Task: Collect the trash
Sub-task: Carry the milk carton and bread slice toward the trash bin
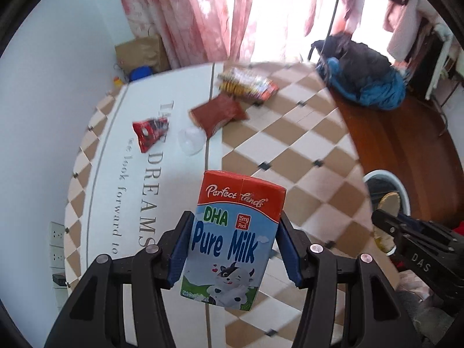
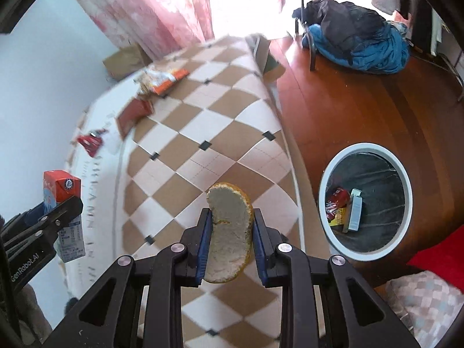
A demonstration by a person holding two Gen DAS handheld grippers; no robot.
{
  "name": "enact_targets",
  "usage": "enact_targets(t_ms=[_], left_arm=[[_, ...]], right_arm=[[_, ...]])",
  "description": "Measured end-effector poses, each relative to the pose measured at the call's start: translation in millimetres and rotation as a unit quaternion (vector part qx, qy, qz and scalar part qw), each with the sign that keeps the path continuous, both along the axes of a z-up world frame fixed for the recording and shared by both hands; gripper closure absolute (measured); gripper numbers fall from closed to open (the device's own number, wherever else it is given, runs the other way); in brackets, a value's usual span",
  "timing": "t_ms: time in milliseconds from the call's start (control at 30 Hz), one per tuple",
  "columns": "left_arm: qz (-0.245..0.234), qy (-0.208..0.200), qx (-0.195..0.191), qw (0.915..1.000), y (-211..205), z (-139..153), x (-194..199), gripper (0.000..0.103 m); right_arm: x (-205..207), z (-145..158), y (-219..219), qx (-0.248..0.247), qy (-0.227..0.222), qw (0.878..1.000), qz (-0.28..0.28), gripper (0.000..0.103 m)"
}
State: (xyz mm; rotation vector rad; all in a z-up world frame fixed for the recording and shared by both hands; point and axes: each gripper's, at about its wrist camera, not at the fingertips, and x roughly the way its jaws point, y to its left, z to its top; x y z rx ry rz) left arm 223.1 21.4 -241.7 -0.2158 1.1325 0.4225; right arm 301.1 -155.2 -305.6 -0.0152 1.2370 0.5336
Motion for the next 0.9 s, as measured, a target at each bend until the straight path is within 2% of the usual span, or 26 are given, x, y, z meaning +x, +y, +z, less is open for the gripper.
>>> enact_targets(t_ms=[133,233,400,567,700,900], left_arm=[[-0.021,-0.037,-0.002,0.9991,-31.2,35.3,-0.9,0.051],[-0.055,-0.063,-0.01,0.9964,-70.8,60.1,5.3,0.051],[-0.105,-0.08,-0.042,0.9904,-134.1,69.7,37.0,0.051],[-0.134,-0.052,-0.121,0.9822,-185.9,36.6,91.0,0.051],[-0.141,-0.008,-0.19,0.9715,-216.5,-10.9,145.3,0.051],[-0.151,0.079,-0.252,0.9526,-247.1,-85.9,211.5,0.05]], right_arm=[[-8.8,33.1,-39.0,0.035,-0.016,0.999,-0.019,0.075],[-6.9,54.9,-79.6,0.055,-0.029,0.997,-0.043,0.075],[8.6,74.2,-156.1,0.066,-0.042,0.993,-0.094,0.075],[36.2,56.3,-228.0,0.04,-0.034,0.988,-0.143,0.075],[64.7,14.4,-271.2,0.025,0.009,0.986,-0.167,0.075],[99.7,-55.8,-291.0,-0.007,0.06,0.983,-0.172,0.075]])
